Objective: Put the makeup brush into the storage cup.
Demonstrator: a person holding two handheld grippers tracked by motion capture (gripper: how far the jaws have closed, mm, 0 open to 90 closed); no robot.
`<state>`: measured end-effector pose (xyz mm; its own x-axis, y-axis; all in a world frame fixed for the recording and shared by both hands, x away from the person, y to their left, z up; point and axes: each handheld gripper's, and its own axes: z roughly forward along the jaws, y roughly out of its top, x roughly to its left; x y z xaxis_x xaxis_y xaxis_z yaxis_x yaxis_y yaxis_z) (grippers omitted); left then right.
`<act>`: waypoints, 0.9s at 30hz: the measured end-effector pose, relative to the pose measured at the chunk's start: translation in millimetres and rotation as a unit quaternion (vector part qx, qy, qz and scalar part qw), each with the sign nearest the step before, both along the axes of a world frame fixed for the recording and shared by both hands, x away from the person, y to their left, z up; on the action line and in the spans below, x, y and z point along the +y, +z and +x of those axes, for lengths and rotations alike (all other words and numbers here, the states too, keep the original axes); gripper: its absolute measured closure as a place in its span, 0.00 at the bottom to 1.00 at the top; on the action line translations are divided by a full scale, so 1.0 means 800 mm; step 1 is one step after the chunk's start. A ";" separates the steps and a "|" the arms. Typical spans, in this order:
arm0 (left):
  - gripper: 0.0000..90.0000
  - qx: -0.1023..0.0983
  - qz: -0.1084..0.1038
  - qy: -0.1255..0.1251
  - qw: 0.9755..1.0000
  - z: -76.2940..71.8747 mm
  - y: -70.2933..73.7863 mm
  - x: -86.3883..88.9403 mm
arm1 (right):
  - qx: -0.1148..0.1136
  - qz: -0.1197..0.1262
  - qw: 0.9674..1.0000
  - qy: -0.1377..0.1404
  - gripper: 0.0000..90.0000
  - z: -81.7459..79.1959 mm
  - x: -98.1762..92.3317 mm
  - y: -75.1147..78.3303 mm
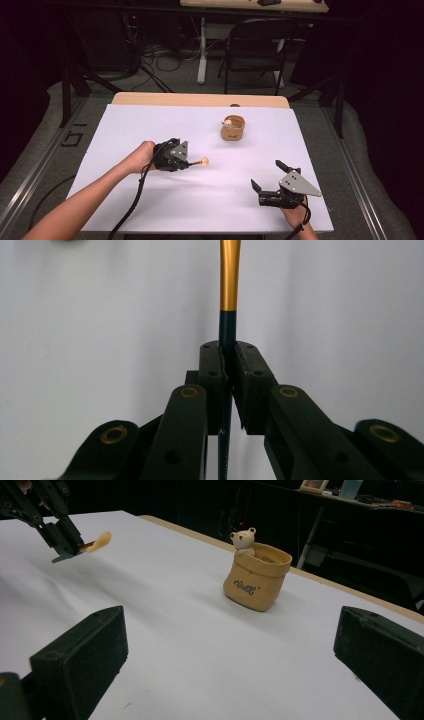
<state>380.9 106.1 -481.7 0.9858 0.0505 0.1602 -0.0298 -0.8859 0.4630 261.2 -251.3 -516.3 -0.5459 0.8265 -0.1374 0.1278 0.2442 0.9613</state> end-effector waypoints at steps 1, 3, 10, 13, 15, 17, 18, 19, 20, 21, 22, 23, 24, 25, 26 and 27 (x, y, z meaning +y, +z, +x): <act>0.92 -0.001 -0.003 0.001 1.000 -0.001 0.001 -0.001 | 0.000 0.000 1.000 0.000 0.00 0.000 0.000 0.000; 0.92 -0.004 -0.012 0.003 1.000 -0.003 0.003 -0.002 | 0.000 0.000 1.000 0.001 0.00 0.000 0.000 0.000; 0.92 -0.004 -0.050 0.019 0.999 -0.004 0.009 -0.005 | 0.004 -0.002 1.000 0.002 0.00 0.001 0.001 -0.001; 0.92 -0.005 -0.070 0.029 0.997 -0.003 0.013 -0.007 | 0.004 -0.002 1.000 0.001 0.00 0.001 0.001 -0.001; 0.92 -0.006 -0.081 0.033 0.996 -0.002 0.015 -0.009 | 0.005 -0.004 1.000 0.000 0.01 0.001 0.001 -0.001; 0.92 -0.008 -0.090 0.036 0.995 -0.003 0.016 -0.011 | 0.006 -0.004 1.000 0.001 0.01 0.001 0.002 -0.001; 0.92 -0.008 -0.098 0.040 0.994 -0.004 0.016 -0.012 | 0.004 -0.002 1.000 0.000 0.01 0.001 0.003 -0.002; 0.92 -0.007 -0.102 0.042 0.994 -0.004 0.017 -0.012 | 0.005 -0.002 1.000 0.000 0.01 0.001 0.002 -0.002; 0.92 -0.010 -0.112 0.047 0.993 -0.004 0.017 -0.012 | 0.007 -0.002 1.000 -0.001 0.01 0.002 0.002 -0.002; 0.92 -0.010 -0.116 0.051 0.992 -0.004 0.017 -0.012 | 0.007 -0.001 1.000 -0.001 0.01 0.002 0.002 -0.002; 0.93 -0.008 -0.124 0.057 0.991 -0.004 0.016 -0.011 | 0.007 -0.001 1.000 -0.001 0.01 0.003 0.002 -0.002; 0.92 -0.010 -0.126 0.061 0.990 -0.004 0.016 -0.011 | 0.009 -0.001 1.000 -0.001 0.01 0.003 0.002 -0.002; 0.93 -0.014 -0.133 0.068 0.989 -0.004 0.016 -0.011 | 0.009 -0.003 1.000 -0.001 0.01 0.003 0.002 -0.002; 0.93 -0.006 -0.154 0.079 0.985 -0.003 0.016 -0.009 | 0.009 -0.007 1.000 -0.002 0.00 0.003 0.002 -0.003; 0.93 -0.003 -0.163 0.086 0.983 -0.004 0.016 -0.008 | 0.011 -0.010 1.000 -0.003 0.00 0.003 0.003 -0.003; 0.93 -0.004 -0.169 0.090 0.981 -0.004 0.015 -0.008 | 0.012 -0.009 1.000 -0.003 0.00 0.003 0.003 -0.003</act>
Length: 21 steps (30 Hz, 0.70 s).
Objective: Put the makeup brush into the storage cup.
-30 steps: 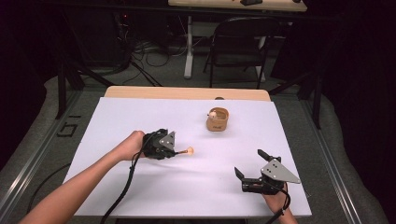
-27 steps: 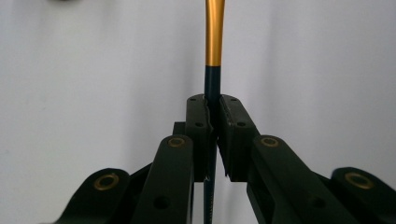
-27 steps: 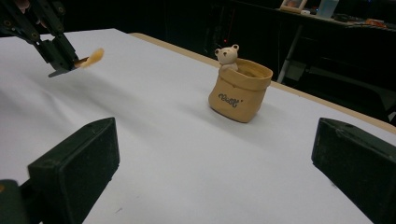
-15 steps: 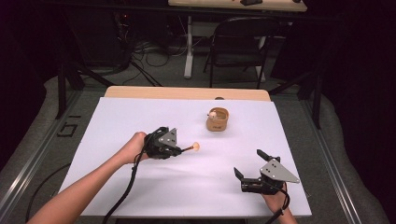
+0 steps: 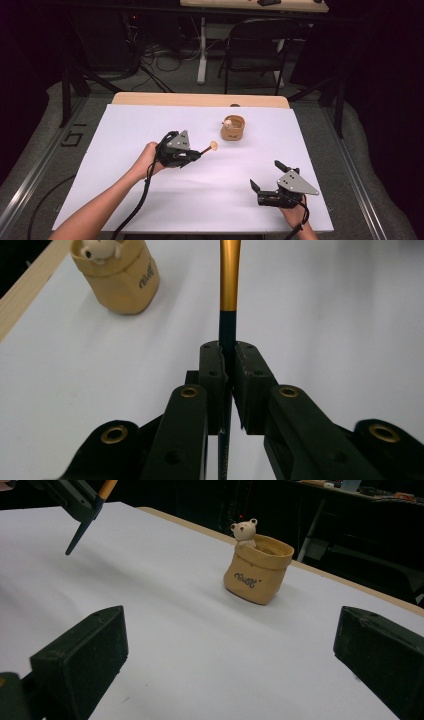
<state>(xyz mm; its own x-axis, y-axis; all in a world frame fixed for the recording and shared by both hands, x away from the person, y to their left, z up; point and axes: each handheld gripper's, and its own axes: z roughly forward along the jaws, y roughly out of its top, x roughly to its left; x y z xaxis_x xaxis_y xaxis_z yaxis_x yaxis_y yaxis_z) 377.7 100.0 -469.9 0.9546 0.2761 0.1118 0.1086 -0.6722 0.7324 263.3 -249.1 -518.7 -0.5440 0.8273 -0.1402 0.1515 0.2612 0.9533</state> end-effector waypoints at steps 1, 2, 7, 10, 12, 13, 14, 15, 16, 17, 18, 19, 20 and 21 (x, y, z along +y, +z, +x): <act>0.93 -0.001 -0.008 0.005 1.000 0.000 -0.001 0.001 | 0.001 0.001 1.000 0.000 0.00 0.000 0.000 0.000; 0.93 0.004 -0.018 0.009 1.000 0.000 -0.002 0.001 | 0.001 0.001 1.000 -0.001 0.00 0.000 0.000 0.000; 0.93 0.003 -0.040 0.029 0.999 -0.001 -0.005 0.002 | 0.009 -0.005 1.000 -0.006 0.00 0.002 0.000 -0.001; 0.92 0.006 -0.053 0.035 0.998 -0.002 -0.007 0.003 | 0.012 -0.004 1.000 -0.007 0.00 0.003 -0.001 -0.001; 0.93 0.006 -0.050 0.038 0.998 -0.003 -0.009 0.002 | 0.017 0.000 1.000 -0.005 0.00 0.004 -0.001 -0.002; 0.93 0.010 -0.054 0.039 0.998 -0.003 -0.010 0.002 | 0.020 0.005 1.000 -0.004 0.00 0.006 0.000 -0.002; 0.93 0.011 -0.054 0.041 0.998 -0.003 -0.010 0.002 | 0.023 0.005 1.000 -0.003 0.00 0.006 -0.001 -0.002; 0.93 0.013 -0.055 0.043 0.997 -0.004 -0.011 0.001 | 0.022 0.007 1.000 -0.004 0.00 0.006 -0.001 -0.002; 0.93 0.014 -0.054 0.043 0.998 -0.005 -0.012 0.000 | 0.024 0.009 1.000 -0.004 0.00 0.007 -0.001 -0.002; 0.92 0.015 -0.054 0.045 0.997 -0.006 -0.014 -0.001 | 0.027 0.017 1.000 -0.005 0.00 0.008 -0.001 -0.002; 0.93 0.016 -0.054 0.045 0.997 -0.006 -0.015 -0.002 | 0.032 0.017 0.999 -0.005 0.00 0.008 -0.003 -0.001; 0.93 0.018 -0.057 0.048 0.997 -0.006 -0.017 -0.002 | 0.031 0.019 0.999 -0.008 0.00 0.008 -0.003 -0.001; 0.93 0.020 -0.060 0.050 0.997 -0.006 -0.018 -0.002 | 0.032 0.020 0.999 -0.011 0.00 0.009 -0.004 -0.001; 0.93 0.022 -0.063 0.053 0.996 -0.006 -0.018 -0.002 | 0.029 0.025 0.999 -0.014 0.00 0.010 -0.004 -0.001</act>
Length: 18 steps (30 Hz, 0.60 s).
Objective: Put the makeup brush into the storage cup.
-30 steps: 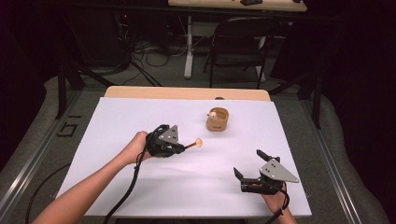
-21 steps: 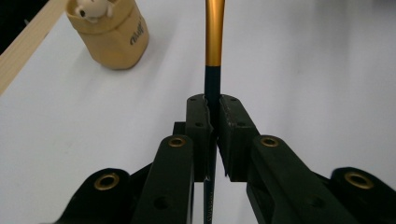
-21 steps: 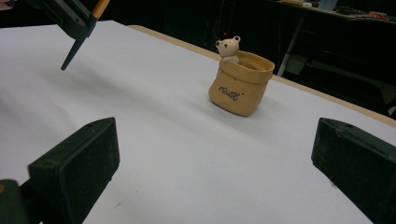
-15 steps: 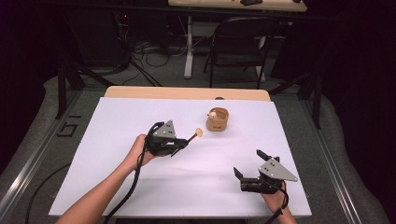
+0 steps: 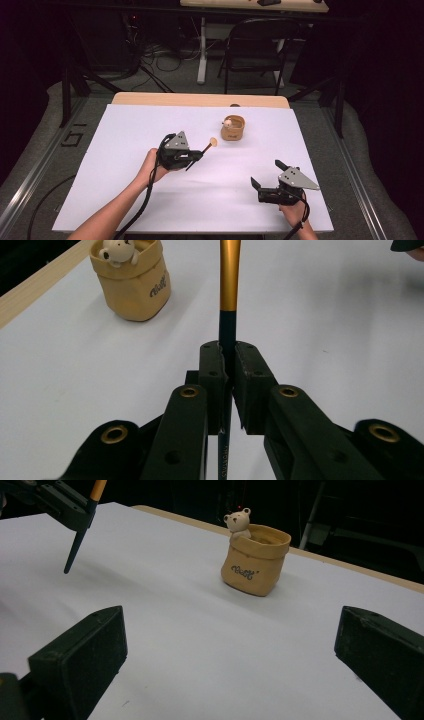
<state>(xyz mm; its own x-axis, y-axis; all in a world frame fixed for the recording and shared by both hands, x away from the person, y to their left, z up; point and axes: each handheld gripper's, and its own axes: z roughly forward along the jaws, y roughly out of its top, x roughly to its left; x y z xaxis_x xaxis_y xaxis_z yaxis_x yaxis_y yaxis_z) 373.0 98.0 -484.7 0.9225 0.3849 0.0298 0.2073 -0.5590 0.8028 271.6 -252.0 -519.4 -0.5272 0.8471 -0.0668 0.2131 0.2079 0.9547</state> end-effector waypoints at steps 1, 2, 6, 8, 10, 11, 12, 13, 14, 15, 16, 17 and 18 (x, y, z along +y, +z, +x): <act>0.93 0.003 -0.006 0.004 1.000 0.000 -0.001 0.000 | 0.003 0.003 1.000 -0.001 0.00 0.001 0.000 0.000; 0.93 0.003 -0.008 0.007 1.000 0.000 -0.001 -0.001 | 0.005 0.004 1.000 -0.003 0.00 0.002 -0.001 0.000; 0.93 0.006 -0.017 0.013 1.000 -0.001 -0.002 -0.002 | 0.027 0.008 1.000 -0.001 0.00 0.002 0.001 0.004; 0.92 0.010 -0.025 0.019 0.999 0.000 -0.003 -0.003 | 0.032 0.016 0.999 0.006 0.00 0.003 0.002 0.007; 0.92 0.013 -0.027 0.024 0.999 0.001 -0.005 -0.004 | 0.032 0.022 0.999 0.005 0.00 0.005 0.003 0.010; 0.92 0.013 -0.029 0.025 0.999 0.001 -0.006 -0.005 | 0.023 0.030 0.999 0.001 0.00 0.008 0.004 0.011; 0.93 0.014 -0.031 0.027 0.999 0.001 -0.007 -0.006 | 0.031 0.032 0.999 0.002 0.00 0.009 0.004 0.013; 0.93 0.014 -0.031 0.026 0.999 0.001 -0.007 -0.006 | 0.034 0.036 0.999 0.002 0.00 0.012 0.004 0.014; 0.93 0.014 -0.033 0.027 0.999 0.001 -0.007 -0.006 | 0.036 0.037 0.999 0.004 0.00 0.015 0.005 0.014; 0.93 0.015 -0.036 0.027 0.999 0.001 -0.007 -0.006 | 0.038 0.038 0.999 0.004 0.00 0.017 0.007 0.014; 0.93 0.016 -0.038 0.027 0.999 0.001 -0.007 -0.006 | 0.040 0.039 0.998 0.007 0.00 0.020 0.009 0.013; 0.93 0.015 -0.039 0.030 0.999 0.000 -0.007 -0.007 | 0.046 0.036 0.998 0.010 0.00 0.022 0.010 0.014; 0.92 0.016 -0.040 0.030 0.999 0.001 -0.007 -0.007 | 0.045 0.041 0.998 0.013 0.00 0.024 0.013 0.013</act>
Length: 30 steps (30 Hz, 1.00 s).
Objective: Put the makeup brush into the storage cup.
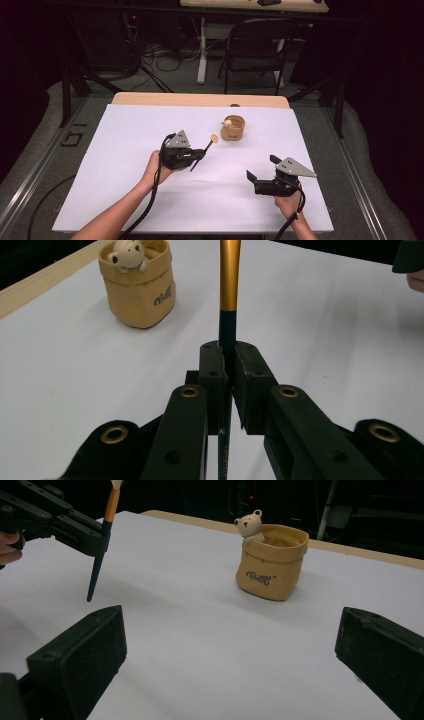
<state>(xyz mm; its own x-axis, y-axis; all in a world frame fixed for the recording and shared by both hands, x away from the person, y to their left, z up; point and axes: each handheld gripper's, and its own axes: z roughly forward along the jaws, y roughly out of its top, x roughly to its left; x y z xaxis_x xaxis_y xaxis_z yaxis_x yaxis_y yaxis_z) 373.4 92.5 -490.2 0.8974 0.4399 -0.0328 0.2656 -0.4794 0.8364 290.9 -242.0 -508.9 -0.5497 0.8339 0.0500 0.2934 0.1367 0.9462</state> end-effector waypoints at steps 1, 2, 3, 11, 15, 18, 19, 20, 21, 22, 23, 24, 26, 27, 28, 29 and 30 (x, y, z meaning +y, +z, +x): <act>0.93 0.001 0.000 0.001 1.000 0.000 0.000 0.000 | 0.004 -0.005 1.000 0.001 0.00 0.001 0.002 0.001; 0.93 0.001 0.000 0.003 1.000 0.000 -0.001 -0.001 | -0.005 -0.002 1.000 0.000 0.00 0.003 0.004 0.000; 0.93 0.002 -0.001 0.004 1.000 0.000 -0.001 -0.001 | -0.005 -0.011 1.000 -0.001 0.00 0.003 0.005 0.001; 0.93 0.001 -0.009 0.014 1.000 -0.004 -0.001 -0.006 | -0.016 -0.006 1.000 0.016 0.00 0.013 0.022 0.005; 0.93 -0.003 -0.015 0.016 1.000 -0.005 -0.001 -0.008 | -0.019 -0.009 1.000 0.023 0.00 0.020 0.033 0.009; 0.93 -0.002 -0.021 0.017 1.000 -0.006 -0.002 -0.009 | -0.019 -0.010 0.999 0.030 0.00 0.025 0.040 0.013; 0.93 -0.001 -0.025 0.018 1.000 -0.006 -0.003 -0.009 | -0.021 -0.007 0.999 0.033 0.00 0.027 0.043 0.013; 0.93 -0.003 -0.025 0.017 1.000 -0.006 -0.003 -0.009 | -0.026 -0.003 0.999 0.035 0.00 0.030 0.045 0.014; 0.93 -0.004 -0.027 0.017 0.999 -0.006 -0.003 -0.010 | -0.024 0.000 0.999 0.037 0.00 0.031 0.047 0.014; 0.93 -0.004 -0.028 0.017 0.999 -0.007 -0.003 -0.010 | -0.026 0.001 0.999 0.038 0.00 0.032 0.049 0.014; 0.93 -0.006 -0.028 0.017 0.999 -0.007 -0.003 -0.011 | -0.021 -0.001 0.999 0.039 0.00 0.033 0.051 0.014; 0.93 -0.007 -0.031 0.017 0.999 -0.007 -0.003 -0.011 | -0.020 0.000 0.999 0.043 0.00 0.035 0.053 0.014; 0.93 -0.008 -0.029 0.017 0.999 -0.008 -0.003 -0.012 | -0.019 -0.003 0.999 0.046 0.00 0.037 0.057 0.014; 0.93 -0.008 -0.030 0.018 0.999 -0.008 -0.003 -0.013 | -0.017 -0.001 0.999 0.047 0.00 0.038 0.058 0.014; 0.93 -0.008 -0.030 0.018 0.999 -0.007 -0.004 -0.013 | -0.018 0.001 0.999 0.047 0.00 0.039 0.060 0.014; 0.93 -0.007 -0.030 0.018 0.999 -0.008 -0.004 -0.014 | -0.018 0.000 0.999 0.047 0.00 0.040 0.062 0.015; 0.93 -0.008 -0.032 0.018 0.999 -0.008 -0.005 -0.015 | -0.018 0.002 0.999 0.048 0.00 0.042 0.064 0.015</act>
<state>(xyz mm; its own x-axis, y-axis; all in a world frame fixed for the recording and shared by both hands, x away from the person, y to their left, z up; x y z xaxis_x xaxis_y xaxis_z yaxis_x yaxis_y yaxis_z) 367.2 80.8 -494.1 0.8814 0.4699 -0.0486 0.2692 -0.4149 0.8692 324.3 -190.8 -496.5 -0.6292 0.7766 0.0317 0.2439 0.1586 0.9567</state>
